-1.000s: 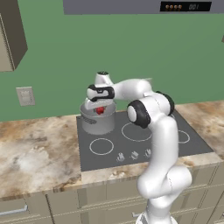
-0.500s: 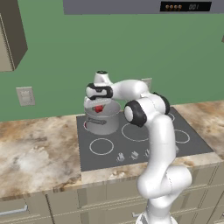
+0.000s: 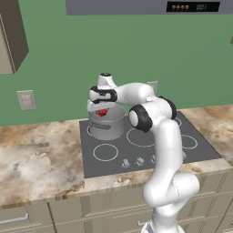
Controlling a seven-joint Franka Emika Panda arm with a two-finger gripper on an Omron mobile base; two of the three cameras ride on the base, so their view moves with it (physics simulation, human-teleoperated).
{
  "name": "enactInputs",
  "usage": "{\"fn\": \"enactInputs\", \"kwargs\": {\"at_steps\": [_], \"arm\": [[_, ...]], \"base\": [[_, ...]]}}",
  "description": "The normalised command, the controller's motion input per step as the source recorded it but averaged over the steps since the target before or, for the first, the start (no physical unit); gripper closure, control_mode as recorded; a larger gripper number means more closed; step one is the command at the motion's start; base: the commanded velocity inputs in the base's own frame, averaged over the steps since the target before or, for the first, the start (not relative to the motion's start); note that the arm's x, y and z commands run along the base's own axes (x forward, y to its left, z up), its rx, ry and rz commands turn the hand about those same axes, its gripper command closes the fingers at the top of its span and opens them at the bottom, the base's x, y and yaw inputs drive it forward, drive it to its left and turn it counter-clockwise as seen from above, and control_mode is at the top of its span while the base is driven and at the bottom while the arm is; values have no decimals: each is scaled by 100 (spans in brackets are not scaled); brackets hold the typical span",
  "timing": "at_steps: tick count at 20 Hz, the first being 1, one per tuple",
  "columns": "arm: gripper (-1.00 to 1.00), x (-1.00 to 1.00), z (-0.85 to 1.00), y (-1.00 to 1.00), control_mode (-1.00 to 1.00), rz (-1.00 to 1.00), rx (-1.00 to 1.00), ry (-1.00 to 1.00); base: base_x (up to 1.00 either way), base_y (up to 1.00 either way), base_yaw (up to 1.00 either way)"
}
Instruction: Turn on the burner for the pot on the stove. Wait thirty seconds for the pot to heat up. Then add the bell pepper to the pot.
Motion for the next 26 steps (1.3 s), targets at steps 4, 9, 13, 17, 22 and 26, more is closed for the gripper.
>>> {"fn": "enactInputs", "kwargs": {"at_steps": [4, 9, 13, 17, 22, 26], "arm": [[100, 0, 0, 0, -100, 0, 0, 0], [100, 0, 0, 0, -100, 0, 0, 0], [100, 0, 0, 0, -100, 0, 0, 0], [100, 0, 0, 0, -100, 0, 0, 0], [100, 0, 0, 0, -100, 0, 0, 0], [100, 0, 0, 0, -100, 0, 0, 0]], "base": [[0, 0, 0], [0, 0, 0], [0, 0, 0], [0, 0, 0], [0, 0, 0], [0, 0, 0]]}}
